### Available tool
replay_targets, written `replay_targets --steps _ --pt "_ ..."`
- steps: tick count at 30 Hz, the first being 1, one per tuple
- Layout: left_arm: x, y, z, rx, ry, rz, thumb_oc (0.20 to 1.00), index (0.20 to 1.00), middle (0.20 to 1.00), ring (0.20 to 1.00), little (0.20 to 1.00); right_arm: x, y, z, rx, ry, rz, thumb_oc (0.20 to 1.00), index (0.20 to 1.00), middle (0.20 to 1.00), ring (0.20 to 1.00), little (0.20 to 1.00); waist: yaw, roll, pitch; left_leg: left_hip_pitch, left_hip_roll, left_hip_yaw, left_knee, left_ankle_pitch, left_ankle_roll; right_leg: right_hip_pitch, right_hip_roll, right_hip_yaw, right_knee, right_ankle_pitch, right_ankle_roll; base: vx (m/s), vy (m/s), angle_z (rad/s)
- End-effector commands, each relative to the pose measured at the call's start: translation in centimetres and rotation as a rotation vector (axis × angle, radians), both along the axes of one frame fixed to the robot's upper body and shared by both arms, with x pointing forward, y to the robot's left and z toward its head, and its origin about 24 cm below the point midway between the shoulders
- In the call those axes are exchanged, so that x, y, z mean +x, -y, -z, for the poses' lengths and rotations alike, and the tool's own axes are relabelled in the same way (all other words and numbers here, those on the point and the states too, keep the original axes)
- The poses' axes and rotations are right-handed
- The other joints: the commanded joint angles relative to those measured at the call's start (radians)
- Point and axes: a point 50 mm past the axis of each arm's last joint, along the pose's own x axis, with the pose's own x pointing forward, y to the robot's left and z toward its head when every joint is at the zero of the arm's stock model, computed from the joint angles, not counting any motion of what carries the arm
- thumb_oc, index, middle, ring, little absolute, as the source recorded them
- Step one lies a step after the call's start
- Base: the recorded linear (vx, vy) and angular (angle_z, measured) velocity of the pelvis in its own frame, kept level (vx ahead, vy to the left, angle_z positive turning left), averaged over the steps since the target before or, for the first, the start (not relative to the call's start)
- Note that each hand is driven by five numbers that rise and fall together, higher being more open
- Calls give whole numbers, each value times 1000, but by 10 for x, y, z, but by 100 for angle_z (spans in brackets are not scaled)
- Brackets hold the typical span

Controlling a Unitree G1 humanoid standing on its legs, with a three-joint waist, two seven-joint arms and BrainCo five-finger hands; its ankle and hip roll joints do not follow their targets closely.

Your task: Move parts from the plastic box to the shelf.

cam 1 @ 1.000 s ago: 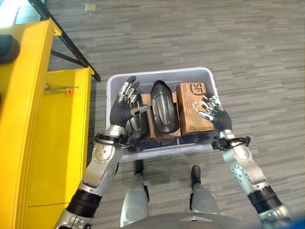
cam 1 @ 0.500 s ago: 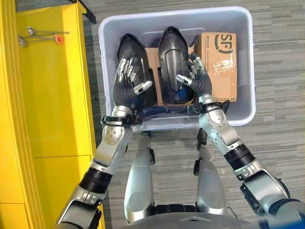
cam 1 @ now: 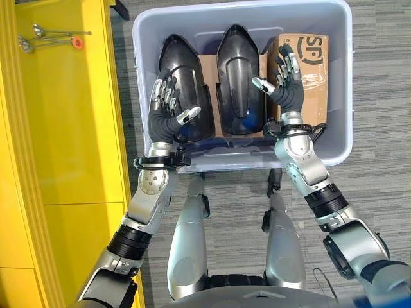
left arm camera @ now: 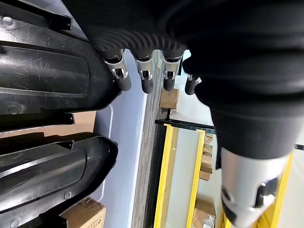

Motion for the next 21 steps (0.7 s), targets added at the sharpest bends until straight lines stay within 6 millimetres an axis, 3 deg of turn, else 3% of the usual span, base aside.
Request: replay_targets --steps 1,8,21 --pt "-12 0 -21 28 144 -2 1000 1000 1000 1000 1000 -6 7 -46 26 209 31 1000 1000 1000 1000 1000 10 -12 -9 12 60 42 154 -142 -41 -85 -111 17 141 -7 5 0 0 0" --pt "-15 3 -22 17 154 42 1000 1000 1000 1000 1000 20 15 -54 26 136 89 1000 1000 1000 1000 1000 33 1 -9 -1 55 37 141 -132 -38 -106 -111 18 146 -5 2 -5 -4 1" --pt "-17 5 -21 18 151 52 1000 1000 1000 1000 1000 38 21 -35 -33 12 148 1000 1000 1000 1000 1000 41 14 -9 -10 55 31 140 -136 -37 -118 -105 16 160 -20 -5 0 0 0"
